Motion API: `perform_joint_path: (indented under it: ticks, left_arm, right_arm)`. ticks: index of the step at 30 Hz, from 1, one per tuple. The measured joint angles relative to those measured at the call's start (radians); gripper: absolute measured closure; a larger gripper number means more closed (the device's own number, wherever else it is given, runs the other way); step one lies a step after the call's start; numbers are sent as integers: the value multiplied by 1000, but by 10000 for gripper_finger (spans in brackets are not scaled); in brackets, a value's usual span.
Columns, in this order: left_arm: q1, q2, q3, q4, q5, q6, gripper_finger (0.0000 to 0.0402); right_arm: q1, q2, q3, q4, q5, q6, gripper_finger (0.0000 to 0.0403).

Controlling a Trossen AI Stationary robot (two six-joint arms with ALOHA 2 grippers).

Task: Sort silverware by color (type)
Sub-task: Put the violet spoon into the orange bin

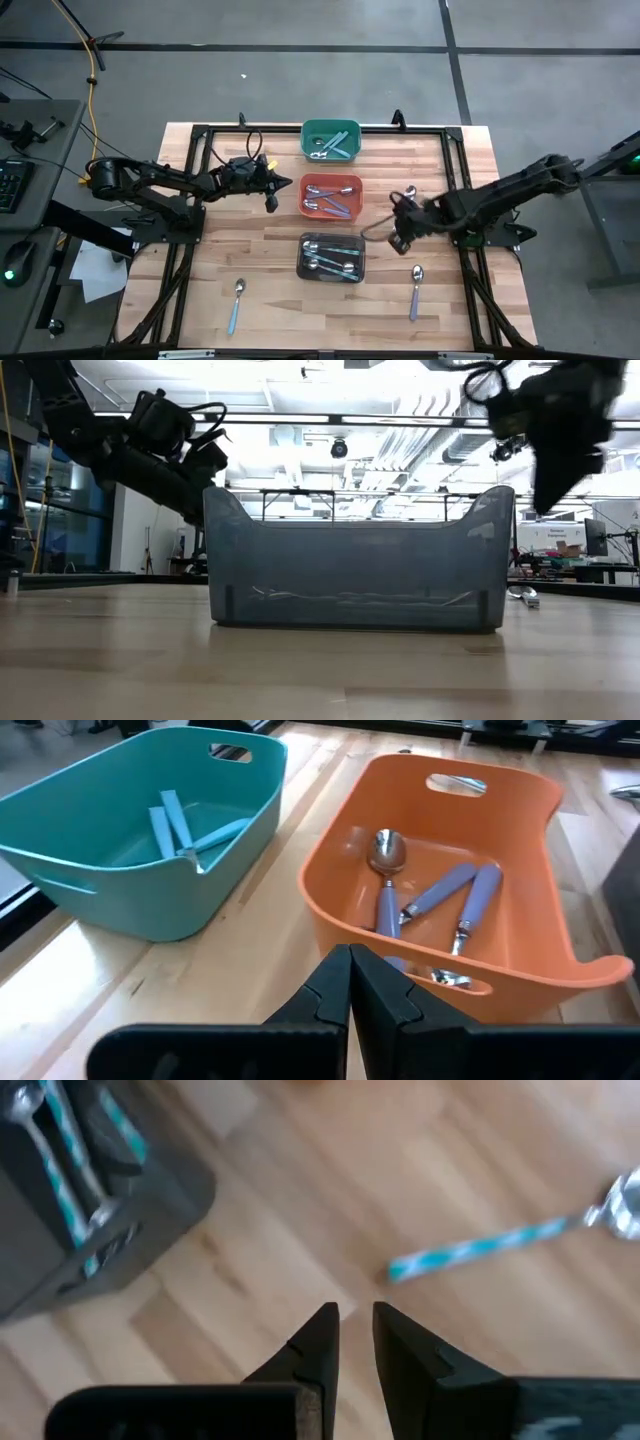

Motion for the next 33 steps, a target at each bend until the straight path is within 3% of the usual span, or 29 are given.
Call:
perform_joint_path:
  ticks: [5,17,24,33]
  left_arm:
    - [-20,0,0,0,0,0,402]
    - [-41,0,0,0,0,1,402]
    - [-41,0,0,0,0,3,402]
    - [-41,0,0,0,0,3,401]
  right_arm:
    - [153,0,0,-33,26,221,337]
    - [408,22,-11,-85,-55,691,215]
    - [516,138,-11,-59,-154,921,205]
    - [571,286,-11,79,-164,1156,206]
